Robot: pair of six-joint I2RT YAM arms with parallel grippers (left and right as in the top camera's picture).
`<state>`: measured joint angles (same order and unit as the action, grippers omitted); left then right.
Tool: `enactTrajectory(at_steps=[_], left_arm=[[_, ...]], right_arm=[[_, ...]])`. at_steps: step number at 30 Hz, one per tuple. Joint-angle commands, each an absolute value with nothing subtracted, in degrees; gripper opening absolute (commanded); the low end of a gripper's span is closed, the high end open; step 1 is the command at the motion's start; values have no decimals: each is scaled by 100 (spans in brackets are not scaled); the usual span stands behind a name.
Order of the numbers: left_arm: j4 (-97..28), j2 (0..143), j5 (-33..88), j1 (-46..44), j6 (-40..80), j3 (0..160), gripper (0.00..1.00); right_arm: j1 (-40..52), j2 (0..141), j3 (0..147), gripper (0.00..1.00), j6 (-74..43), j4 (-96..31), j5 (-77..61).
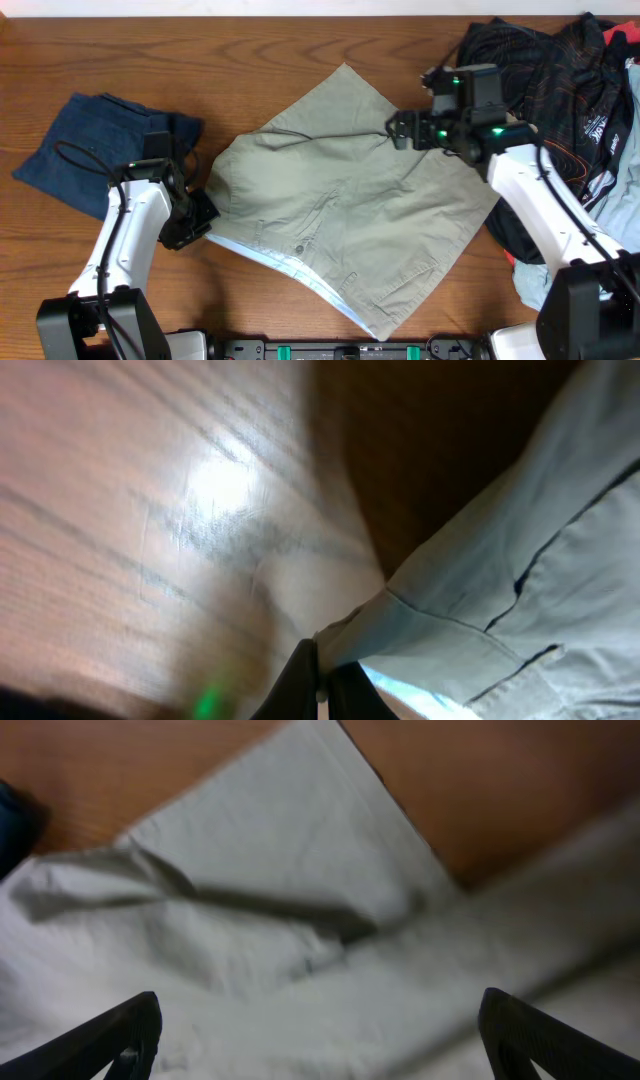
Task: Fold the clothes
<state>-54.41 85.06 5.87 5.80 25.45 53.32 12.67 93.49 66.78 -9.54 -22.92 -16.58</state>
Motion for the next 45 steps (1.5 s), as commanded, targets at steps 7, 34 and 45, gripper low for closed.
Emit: enactTrajectory(at_steps=[7, 34, 45], left_arm=[[-5319, 8495, 451, 604, 2471, 5391, 6], [-4869, 8497, 744, 604, 2471, 5387, 6], [-3199, 8497, 298, 690, 1896, 5693, 6]], right_arm=[[1479, 10766, 6899, 90, -635, -921, -1302], [1621, 12868, 8344, 1, -36, -716, -537], [875, 12551, 9644, 1, -423, -2331, 1223]])
